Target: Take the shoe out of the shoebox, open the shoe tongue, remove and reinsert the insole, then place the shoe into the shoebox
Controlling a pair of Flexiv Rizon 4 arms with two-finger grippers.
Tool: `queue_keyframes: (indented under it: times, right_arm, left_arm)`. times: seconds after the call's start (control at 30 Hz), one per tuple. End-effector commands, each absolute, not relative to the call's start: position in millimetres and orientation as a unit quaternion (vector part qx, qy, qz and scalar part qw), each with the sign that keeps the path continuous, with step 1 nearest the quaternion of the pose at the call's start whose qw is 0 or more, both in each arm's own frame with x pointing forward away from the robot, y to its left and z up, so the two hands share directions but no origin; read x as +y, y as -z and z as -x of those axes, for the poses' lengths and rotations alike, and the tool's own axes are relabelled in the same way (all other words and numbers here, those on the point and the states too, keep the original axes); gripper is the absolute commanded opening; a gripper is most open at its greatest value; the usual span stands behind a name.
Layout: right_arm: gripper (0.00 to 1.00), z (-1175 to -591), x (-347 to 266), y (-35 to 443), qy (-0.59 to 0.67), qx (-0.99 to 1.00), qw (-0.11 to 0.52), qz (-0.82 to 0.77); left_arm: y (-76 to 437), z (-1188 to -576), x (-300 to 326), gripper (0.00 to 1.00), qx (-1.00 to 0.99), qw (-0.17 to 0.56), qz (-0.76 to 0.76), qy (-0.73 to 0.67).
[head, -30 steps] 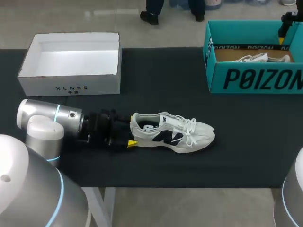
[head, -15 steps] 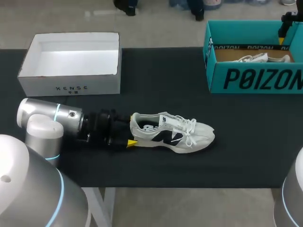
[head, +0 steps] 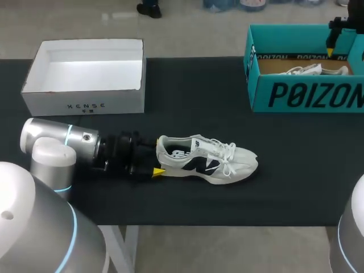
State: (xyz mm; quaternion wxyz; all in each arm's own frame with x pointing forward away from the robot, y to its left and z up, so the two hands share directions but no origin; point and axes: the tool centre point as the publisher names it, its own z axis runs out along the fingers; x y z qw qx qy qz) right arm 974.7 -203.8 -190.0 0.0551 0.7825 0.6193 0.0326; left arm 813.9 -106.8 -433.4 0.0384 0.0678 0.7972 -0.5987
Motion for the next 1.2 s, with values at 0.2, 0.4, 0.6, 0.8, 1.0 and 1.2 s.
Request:
queue_keyframes:
  times: [0.2, 0.4, 0.6, 0.8, 1.0, 1.2]
  right_arm:
    - [1.00, -920, -105, 186, 0.045, 0.566, 0.100, -0.817]
    - [1.00, -891, -43, 201, 0.048, 0.573, 0.100, -0.812]
    - [1.00, -871, -1, 225, 0.055, 0.572, 0.082, -0.814]
    - [1.00, -850, 32, 236, 0.053, 0.564, 0.073, -0.821]
    - [1.00, -833, 53, 245, 0.059, 0.575, 0.051, -0.814]
    - [1.00, -833, 53, 245, 0.059, 0.575, 0.051, -0.814]
  left_arm:
    - [435, -814, -106, 0.00, 0.797, 0.038, -0.068, 0.599]
    - [435, -814, -106, 0.00, 0.797, 0.038, -0.068, 0.599]
    - [435, -814, -106, 0.00, 0.797, 0.038, -0.068, 0.599]
    - [435, -814, -106, 0.00, 0.797, 0.038, -0.068, 0.599]
    - [435, -814, -106, 0.00, 0.797, 0.038, -0.068, 0.599]
    - [435, -814, -106, 0.00, 0.797, 0.038, -0.068, 0.599]
